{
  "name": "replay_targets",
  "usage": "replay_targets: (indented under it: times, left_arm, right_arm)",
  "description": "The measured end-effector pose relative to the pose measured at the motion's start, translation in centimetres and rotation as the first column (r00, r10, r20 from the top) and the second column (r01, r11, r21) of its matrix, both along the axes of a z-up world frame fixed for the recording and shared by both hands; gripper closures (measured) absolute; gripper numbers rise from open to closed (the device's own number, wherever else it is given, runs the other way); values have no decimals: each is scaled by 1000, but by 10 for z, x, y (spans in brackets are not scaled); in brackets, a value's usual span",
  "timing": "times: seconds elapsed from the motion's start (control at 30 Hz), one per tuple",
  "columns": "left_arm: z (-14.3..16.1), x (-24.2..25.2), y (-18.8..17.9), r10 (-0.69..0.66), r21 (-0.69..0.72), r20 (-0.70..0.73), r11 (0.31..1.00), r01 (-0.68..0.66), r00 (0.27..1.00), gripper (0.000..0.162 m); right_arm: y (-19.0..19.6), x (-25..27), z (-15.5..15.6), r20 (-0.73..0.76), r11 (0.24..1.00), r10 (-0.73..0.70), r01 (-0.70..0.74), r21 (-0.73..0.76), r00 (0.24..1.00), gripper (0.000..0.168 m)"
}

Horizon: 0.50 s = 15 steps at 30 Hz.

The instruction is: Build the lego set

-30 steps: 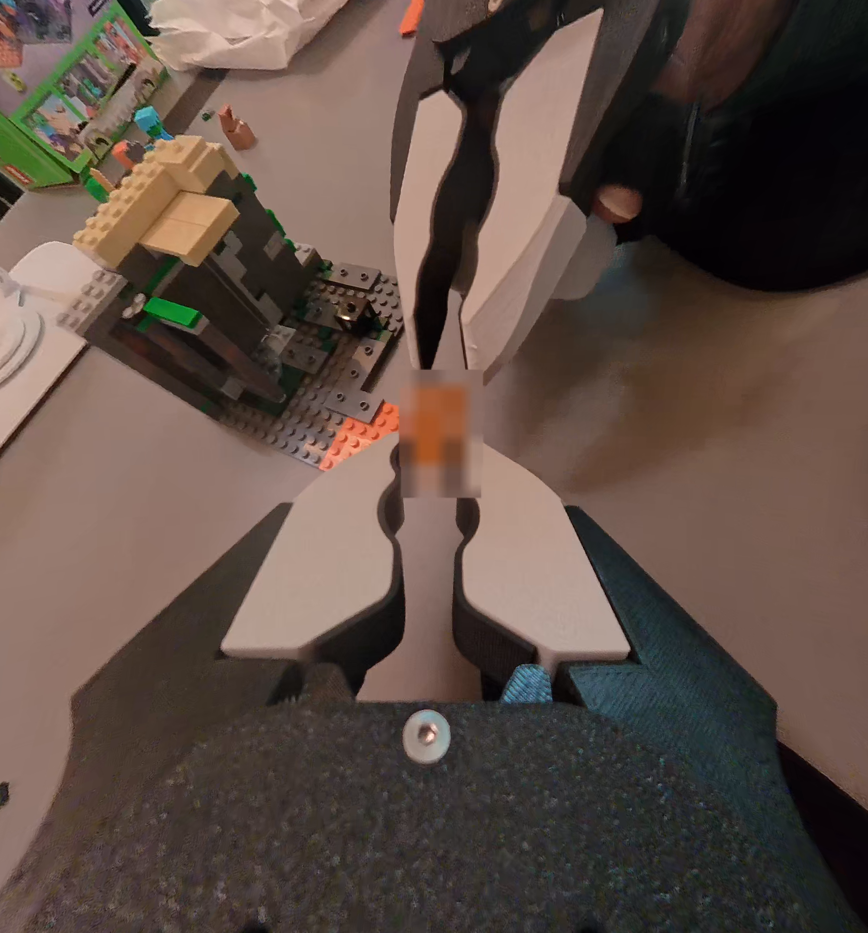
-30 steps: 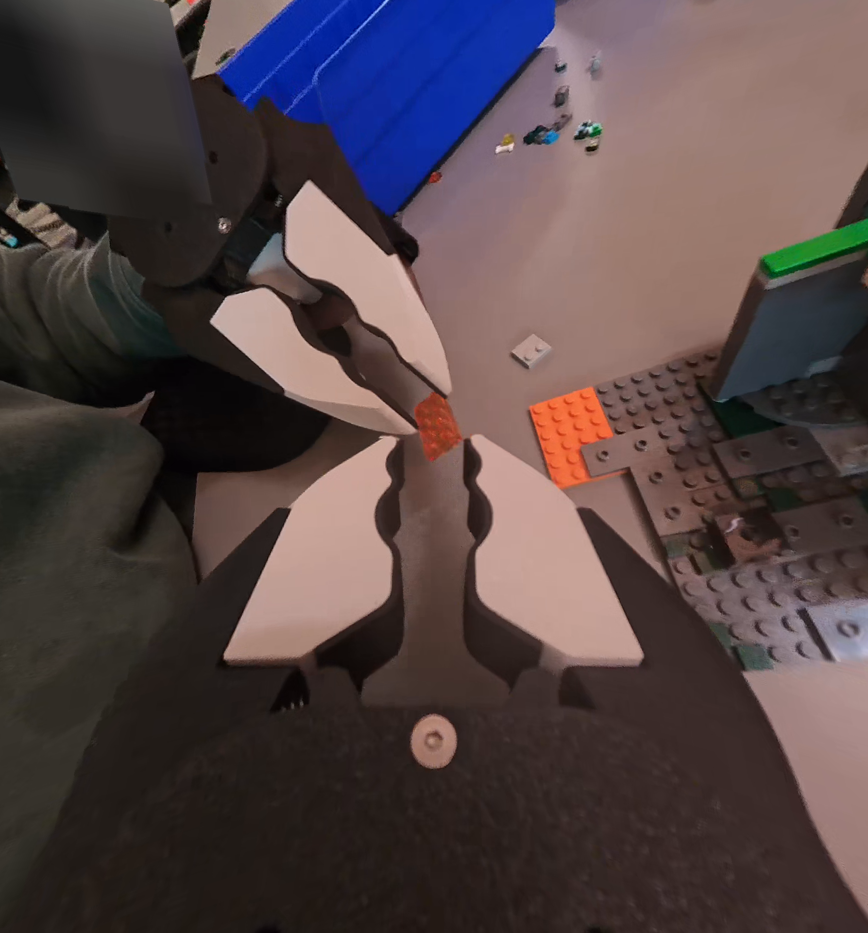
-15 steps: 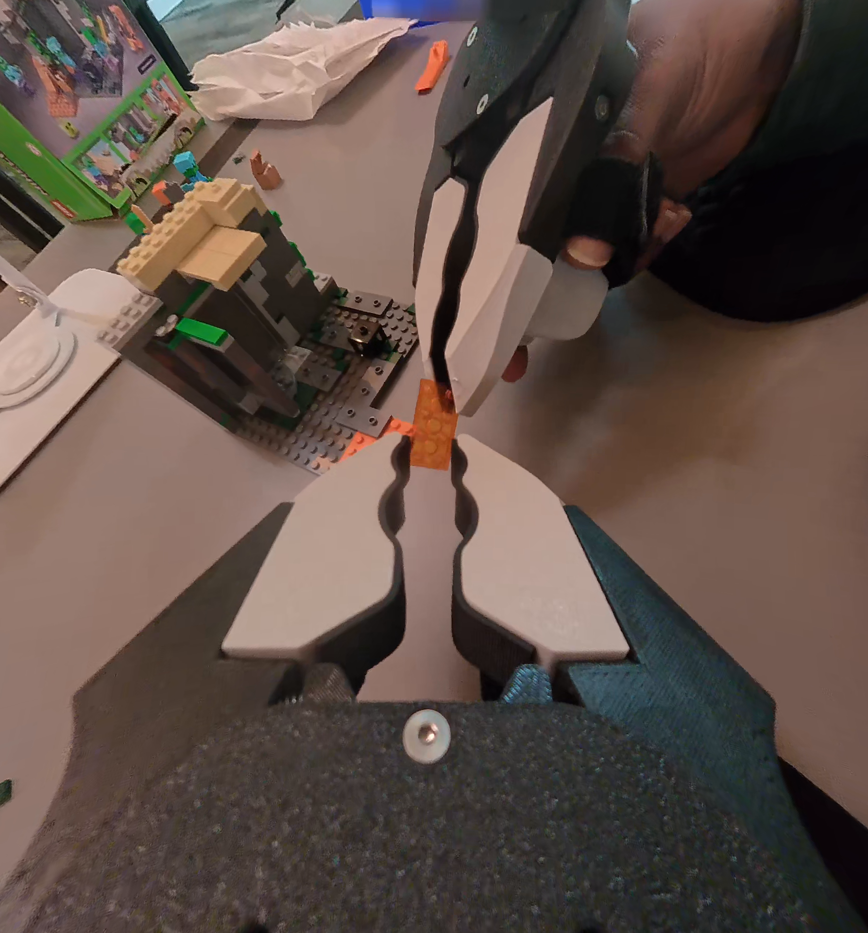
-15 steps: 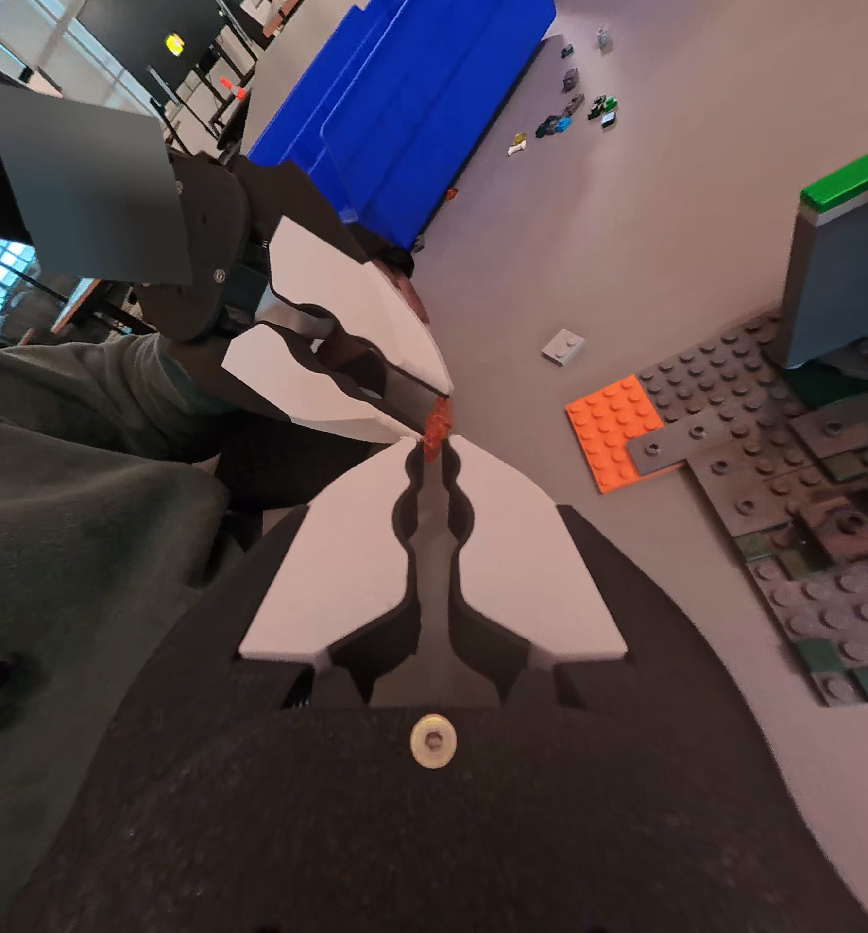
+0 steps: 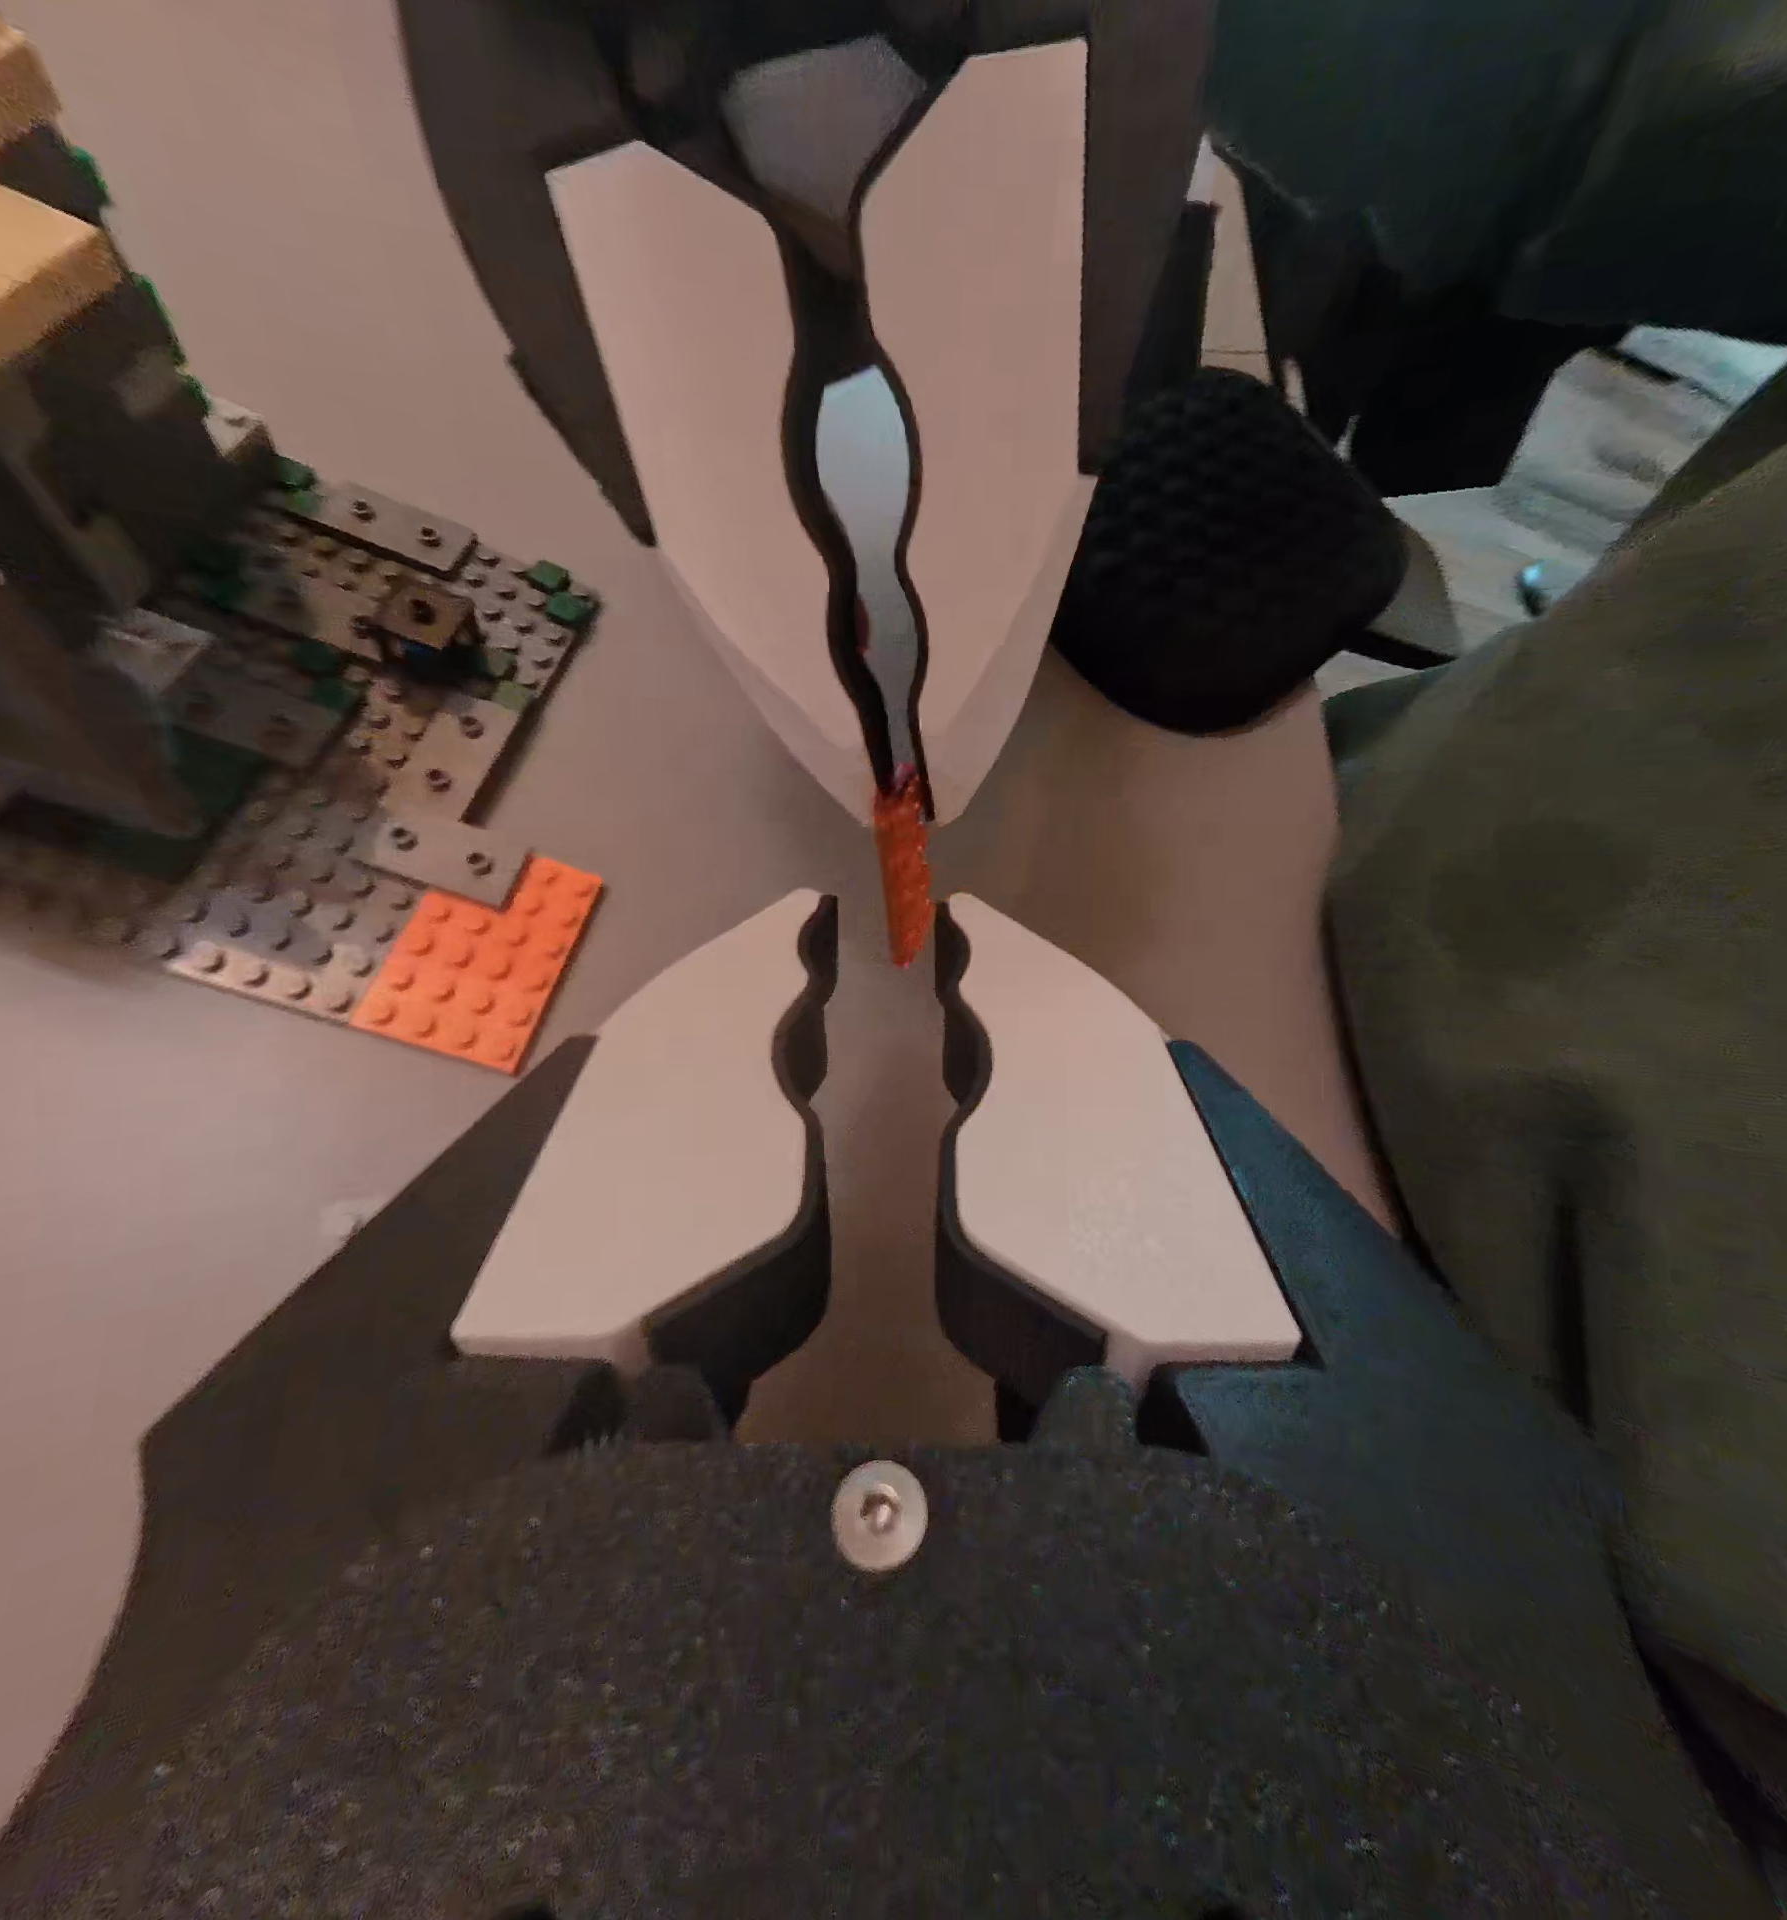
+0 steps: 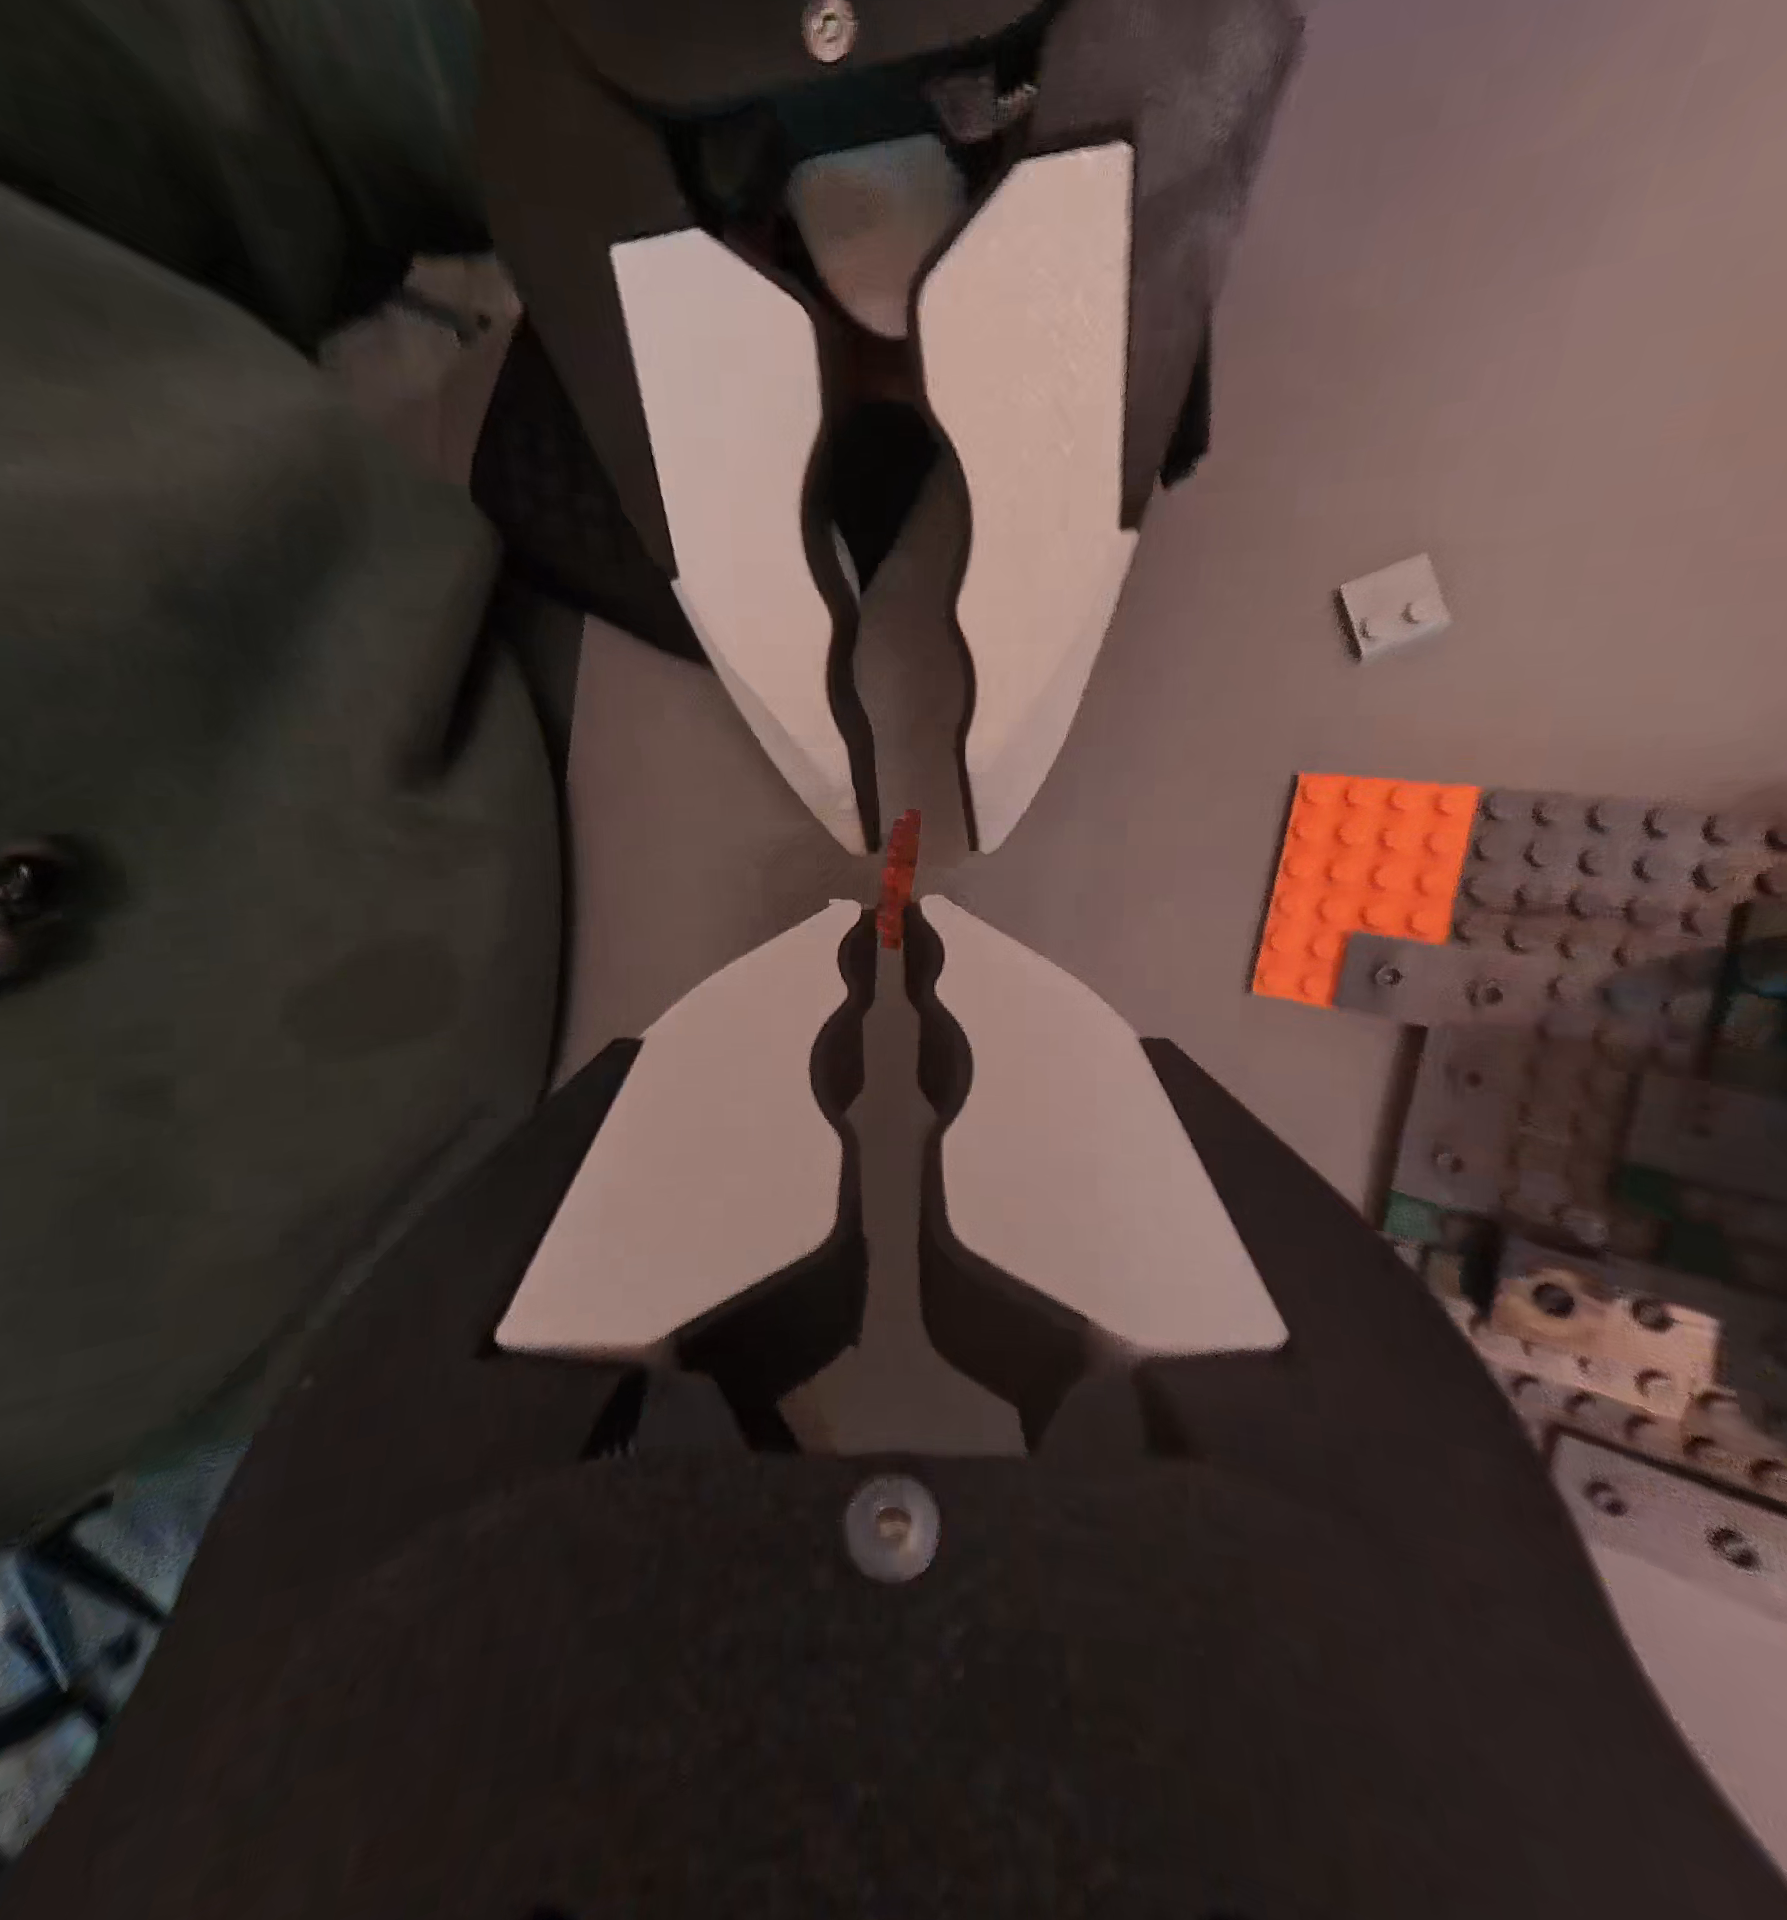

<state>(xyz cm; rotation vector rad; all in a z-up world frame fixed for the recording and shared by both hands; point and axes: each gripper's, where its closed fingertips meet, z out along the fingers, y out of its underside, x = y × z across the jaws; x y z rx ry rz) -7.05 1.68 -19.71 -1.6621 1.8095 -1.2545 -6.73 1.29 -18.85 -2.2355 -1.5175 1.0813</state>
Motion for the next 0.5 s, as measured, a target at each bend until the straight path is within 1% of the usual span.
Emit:
replay_targets:
  times: [0.13,0.23,0.3,0.37,0.47,0.5]
  left_arm:
    - [2,5,-3,-52,-74,-17,996,50,999,149]
    - [1,6,-2,-59,-88,-34,995,56,998,152]
    - [-1,6,-1,-60,-89,-45,994,55,997,157]
    - [-4,8,3,-31,-94,-54,995,26,998,157]
    - [-5,9,15,24,-151,-53,988,-32,998,157]
    - [-3,8,20,43,-183,-41,982,-49,998,157]
  right_arm:
    - [-2,1,-3,77,995,102,-101,-14,992,164]
    - [-2,3,-9,111,992,123,-121,-23,986,164]
    - [1,4,-11,113,993,116,-114,-27,987,164]
    - [5,6,-14,112,995,97,-95,-25,989,164]
    - [20,7,-15,89,1000,17,-19,25,996,163]
    - [25,7,-13,71,998,-6,2,55,997,161]
